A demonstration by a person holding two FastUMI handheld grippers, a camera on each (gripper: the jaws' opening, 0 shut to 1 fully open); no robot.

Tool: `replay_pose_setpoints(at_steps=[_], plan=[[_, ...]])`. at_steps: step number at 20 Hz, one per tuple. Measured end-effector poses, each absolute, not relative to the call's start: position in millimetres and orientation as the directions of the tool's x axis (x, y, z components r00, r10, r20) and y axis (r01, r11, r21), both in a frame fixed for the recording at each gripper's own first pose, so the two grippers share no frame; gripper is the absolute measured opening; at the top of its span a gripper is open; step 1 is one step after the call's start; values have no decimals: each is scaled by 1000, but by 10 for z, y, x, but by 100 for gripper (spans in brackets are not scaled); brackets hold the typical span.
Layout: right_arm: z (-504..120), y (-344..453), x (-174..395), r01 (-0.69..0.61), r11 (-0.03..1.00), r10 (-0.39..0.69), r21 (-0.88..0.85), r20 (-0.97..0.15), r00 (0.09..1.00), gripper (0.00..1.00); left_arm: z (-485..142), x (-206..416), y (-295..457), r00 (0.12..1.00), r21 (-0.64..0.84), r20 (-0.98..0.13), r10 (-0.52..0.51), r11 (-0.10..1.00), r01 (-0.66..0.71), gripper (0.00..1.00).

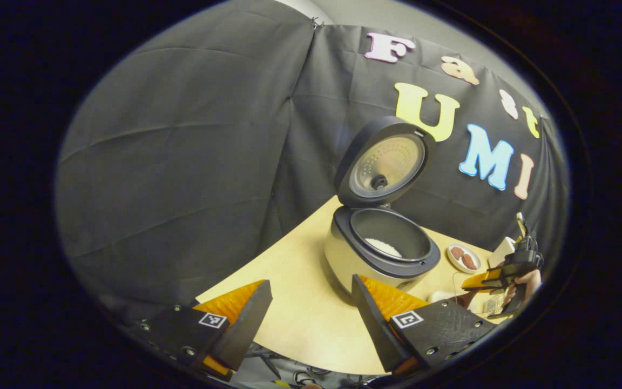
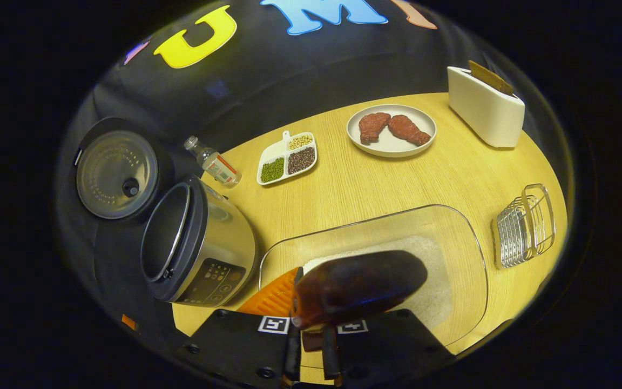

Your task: Close the left gripper, press the button to open the rice cooker; take a wooden spoon from the chopstick holder with the right hand, scoop a spoonful of rice and pour it into the rice cooker, then put the wooden spoon back into the chopstick holder.

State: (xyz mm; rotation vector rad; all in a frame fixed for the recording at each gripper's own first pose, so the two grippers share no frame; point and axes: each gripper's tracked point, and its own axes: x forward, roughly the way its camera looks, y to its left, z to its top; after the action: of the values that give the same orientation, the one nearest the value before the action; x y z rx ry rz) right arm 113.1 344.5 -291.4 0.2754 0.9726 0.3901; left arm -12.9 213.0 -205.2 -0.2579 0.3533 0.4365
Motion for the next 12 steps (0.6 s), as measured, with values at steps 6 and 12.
replay_pose_setpoints(at_steps=[6,12], plan=[[-2805,3057,1238,-98,891,420,443,-726,545,15,-2052,-69,2002,856,-161,-389,340,890,-426,94],[-2794,2569,1269,120,842,382,526,-739,555,16,-2034,-52,1936,862,-142,-378,337,899,-414,92]])
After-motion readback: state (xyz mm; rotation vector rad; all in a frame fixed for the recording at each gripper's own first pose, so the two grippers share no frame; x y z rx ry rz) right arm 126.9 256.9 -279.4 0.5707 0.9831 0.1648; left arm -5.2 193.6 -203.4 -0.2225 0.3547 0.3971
